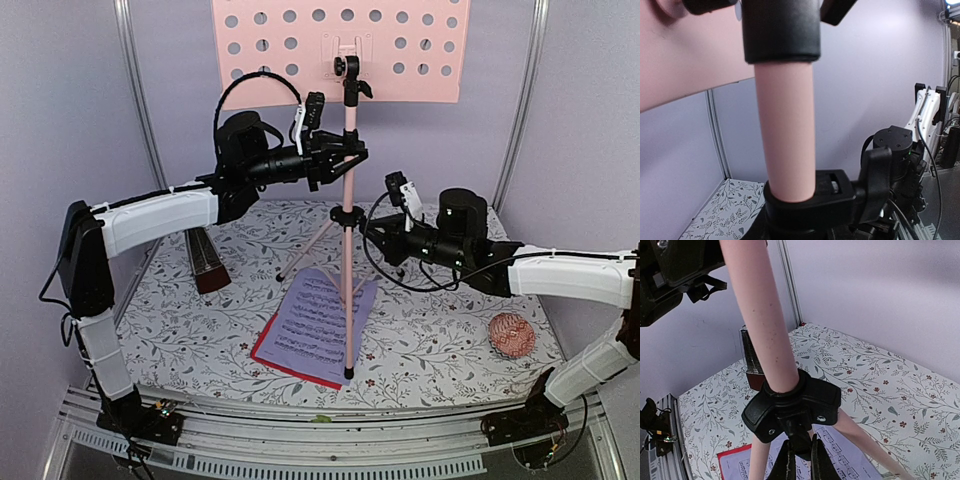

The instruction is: Set up the instrument practice props

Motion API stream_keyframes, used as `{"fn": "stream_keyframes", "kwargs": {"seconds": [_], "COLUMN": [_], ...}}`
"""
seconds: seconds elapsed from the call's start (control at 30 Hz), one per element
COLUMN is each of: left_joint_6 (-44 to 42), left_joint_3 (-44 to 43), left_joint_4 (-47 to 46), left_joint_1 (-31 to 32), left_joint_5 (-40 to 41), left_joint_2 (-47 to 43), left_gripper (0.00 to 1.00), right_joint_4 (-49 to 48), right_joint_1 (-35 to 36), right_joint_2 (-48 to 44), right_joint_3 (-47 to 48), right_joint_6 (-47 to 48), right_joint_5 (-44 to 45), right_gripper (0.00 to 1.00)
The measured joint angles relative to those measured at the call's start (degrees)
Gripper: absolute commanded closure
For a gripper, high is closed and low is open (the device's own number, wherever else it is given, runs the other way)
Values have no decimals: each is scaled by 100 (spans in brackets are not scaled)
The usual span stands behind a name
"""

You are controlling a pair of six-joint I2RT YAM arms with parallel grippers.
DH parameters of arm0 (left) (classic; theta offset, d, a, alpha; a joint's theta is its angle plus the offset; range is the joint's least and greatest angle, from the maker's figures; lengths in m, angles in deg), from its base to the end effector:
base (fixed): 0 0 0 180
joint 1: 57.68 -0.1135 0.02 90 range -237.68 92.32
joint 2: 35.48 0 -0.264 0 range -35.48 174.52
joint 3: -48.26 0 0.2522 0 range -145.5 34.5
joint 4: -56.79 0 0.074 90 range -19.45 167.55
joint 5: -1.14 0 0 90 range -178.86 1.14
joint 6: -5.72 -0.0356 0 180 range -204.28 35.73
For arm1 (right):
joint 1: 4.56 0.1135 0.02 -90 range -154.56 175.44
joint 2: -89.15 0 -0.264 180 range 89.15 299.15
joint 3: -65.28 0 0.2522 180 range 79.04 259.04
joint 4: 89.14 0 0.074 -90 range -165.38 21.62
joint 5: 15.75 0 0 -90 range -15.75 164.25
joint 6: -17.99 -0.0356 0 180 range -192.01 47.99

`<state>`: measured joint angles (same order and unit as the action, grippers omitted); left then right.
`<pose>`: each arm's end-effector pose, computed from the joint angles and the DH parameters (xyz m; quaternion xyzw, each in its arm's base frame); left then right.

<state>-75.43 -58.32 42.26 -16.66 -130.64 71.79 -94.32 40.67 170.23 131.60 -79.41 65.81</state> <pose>0.3226 -0.3120 0.3866 0.4293 0.4759 -0.5095 0.5741 0.2291 0.2384 0.2919 -0.2918 0.7051 0.3358 0.5522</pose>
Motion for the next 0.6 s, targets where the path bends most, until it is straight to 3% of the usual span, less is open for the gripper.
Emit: {"fn": "stream_keyframes", "kwargs": {"seconds": [0.23, 0.6], "left_joint_6": [-4, -28], "left_joint_3": [0, 63], "left_joint_4": [0, 20], "left_joint_1": [-2, -50], "left_joint_5": [-11, -46], "left_joint_2": [-7, -83], "left_gripper": [100, 100], "right_joint_4": [236, -286], "right_joint_1": [-114, -229], "right_joint_2": [20, 262], "right_joint_3": [144, 153], "right_joint_6": [-1421, -5117], "right_joint_5": [-411, -1102], "right_gripper": [100, 100]}}
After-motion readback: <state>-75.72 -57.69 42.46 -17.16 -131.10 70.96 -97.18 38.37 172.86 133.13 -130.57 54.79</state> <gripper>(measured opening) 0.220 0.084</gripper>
